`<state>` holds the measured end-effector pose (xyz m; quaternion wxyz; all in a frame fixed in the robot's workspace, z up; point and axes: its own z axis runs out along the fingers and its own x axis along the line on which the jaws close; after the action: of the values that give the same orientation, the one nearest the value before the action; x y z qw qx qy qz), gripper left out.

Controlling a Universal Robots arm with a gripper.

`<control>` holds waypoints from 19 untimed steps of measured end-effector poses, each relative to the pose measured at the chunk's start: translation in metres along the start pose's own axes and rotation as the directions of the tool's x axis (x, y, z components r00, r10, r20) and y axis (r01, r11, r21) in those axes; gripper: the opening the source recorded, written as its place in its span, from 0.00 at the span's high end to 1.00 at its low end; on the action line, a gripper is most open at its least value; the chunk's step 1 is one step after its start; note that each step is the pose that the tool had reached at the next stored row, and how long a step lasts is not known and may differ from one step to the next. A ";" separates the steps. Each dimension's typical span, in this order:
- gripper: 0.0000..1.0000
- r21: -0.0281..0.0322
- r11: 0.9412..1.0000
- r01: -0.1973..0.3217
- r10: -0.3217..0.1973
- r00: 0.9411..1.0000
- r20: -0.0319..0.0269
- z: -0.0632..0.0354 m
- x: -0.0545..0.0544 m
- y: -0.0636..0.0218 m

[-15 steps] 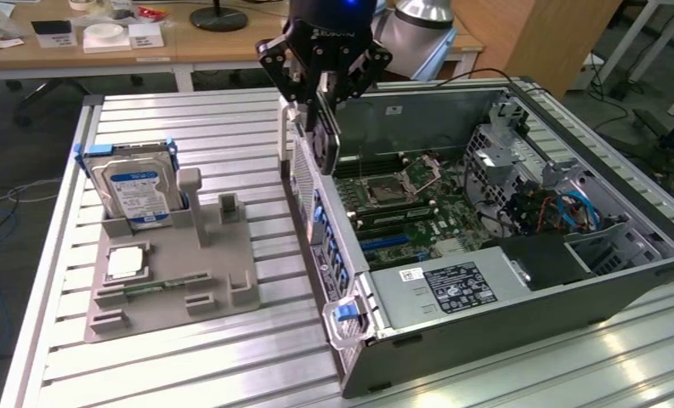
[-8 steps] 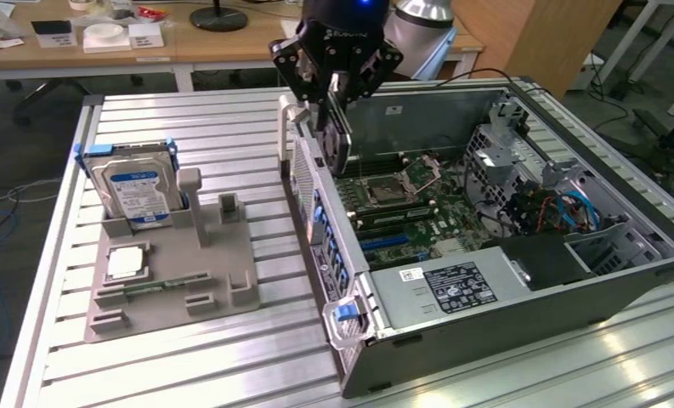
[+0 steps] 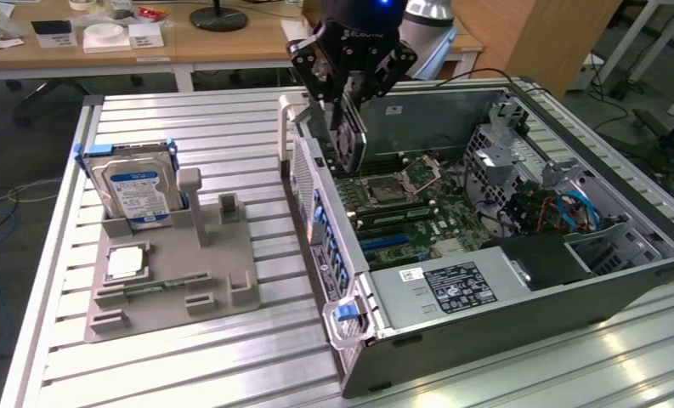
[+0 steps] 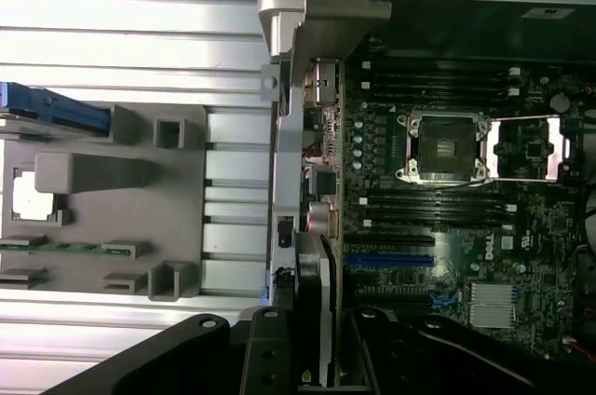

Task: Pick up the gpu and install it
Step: 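Pick up the gpu and move the gpu toward the slot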

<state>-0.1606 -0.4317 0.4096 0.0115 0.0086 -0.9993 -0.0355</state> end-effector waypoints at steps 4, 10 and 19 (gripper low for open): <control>0.72 0.000 1.000 0.000 0.000 1.000 0.000 0.0000 -0.008 -0.0002; 0.72 0.000 1.000 0.000 0.000 1.000 0.000 0.0000 -0.021 -0.0004; 0.72 0.000 1.000 0.000 0.000 1.000 0.000 0.0000 -0.040 -0.0007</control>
<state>-0.1209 -0.4317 0.4086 0.0116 0.0085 -0.9993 -0.0355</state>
